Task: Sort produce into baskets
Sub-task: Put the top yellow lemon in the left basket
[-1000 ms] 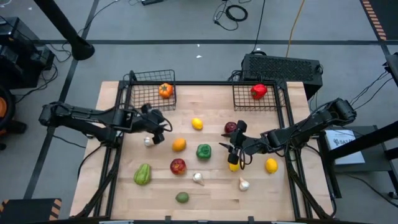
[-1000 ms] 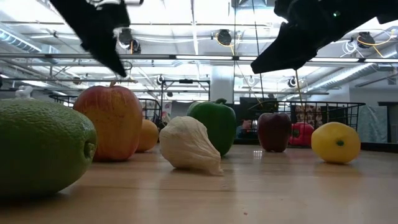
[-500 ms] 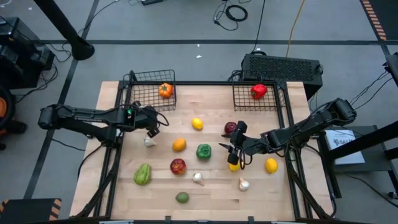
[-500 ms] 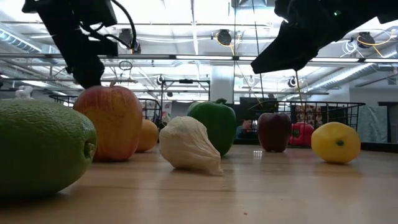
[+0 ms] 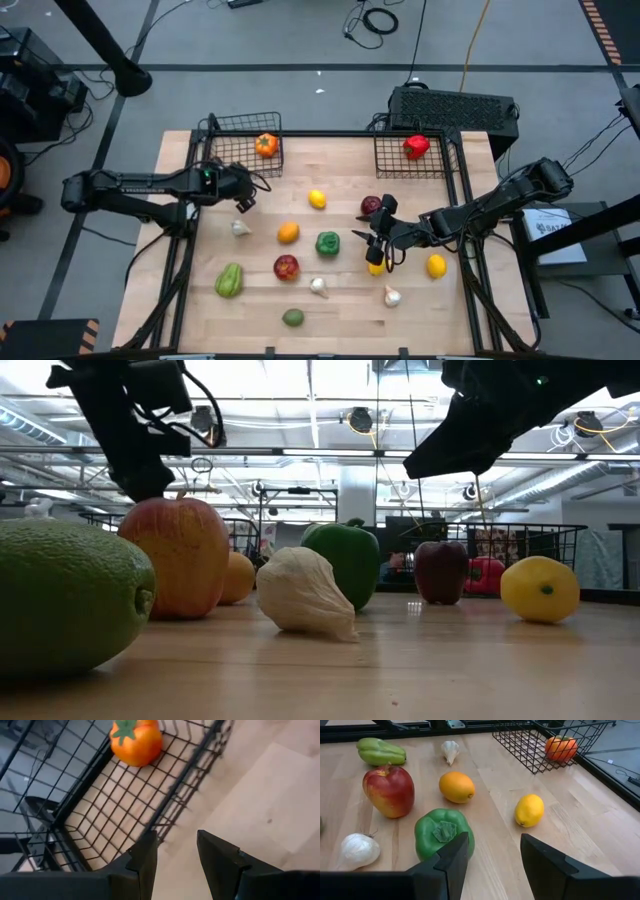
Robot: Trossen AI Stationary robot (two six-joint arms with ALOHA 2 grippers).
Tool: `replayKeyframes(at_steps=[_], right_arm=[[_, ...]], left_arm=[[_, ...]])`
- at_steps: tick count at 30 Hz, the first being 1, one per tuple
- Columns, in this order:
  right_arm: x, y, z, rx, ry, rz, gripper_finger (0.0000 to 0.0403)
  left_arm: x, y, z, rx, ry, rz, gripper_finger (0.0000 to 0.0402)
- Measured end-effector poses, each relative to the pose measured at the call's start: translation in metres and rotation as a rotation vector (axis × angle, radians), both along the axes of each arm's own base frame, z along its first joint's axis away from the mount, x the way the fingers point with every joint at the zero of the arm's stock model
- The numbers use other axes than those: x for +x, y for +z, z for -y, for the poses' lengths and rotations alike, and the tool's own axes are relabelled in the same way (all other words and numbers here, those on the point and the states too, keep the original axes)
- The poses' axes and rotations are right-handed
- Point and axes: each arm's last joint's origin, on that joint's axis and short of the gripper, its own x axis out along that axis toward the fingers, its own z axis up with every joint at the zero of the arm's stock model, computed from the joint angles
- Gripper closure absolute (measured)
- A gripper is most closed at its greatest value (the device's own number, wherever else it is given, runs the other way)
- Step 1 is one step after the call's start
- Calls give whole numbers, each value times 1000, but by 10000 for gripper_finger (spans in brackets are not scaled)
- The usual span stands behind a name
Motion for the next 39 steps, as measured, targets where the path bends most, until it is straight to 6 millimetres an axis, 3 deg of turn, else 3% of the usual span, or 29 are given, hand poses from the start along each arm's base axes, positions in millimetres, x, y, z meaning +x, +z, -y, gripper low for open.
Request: replayKeyframes(at_steps=[15,25,33,39], right_arm=[[0,0,0,0,0,0,232],[1,2,2,37,-35,27,232],[39,44,32,-51,-134,113,232],[74,47,61,-70,-129,68,232]], left_arm=[[-3,1,-9,18,63,-4,254],[2,31,8,-95,-77,97,254],[5,49,25,-77,-234,235,254],[7,50,29,-81,-284,252,254]])
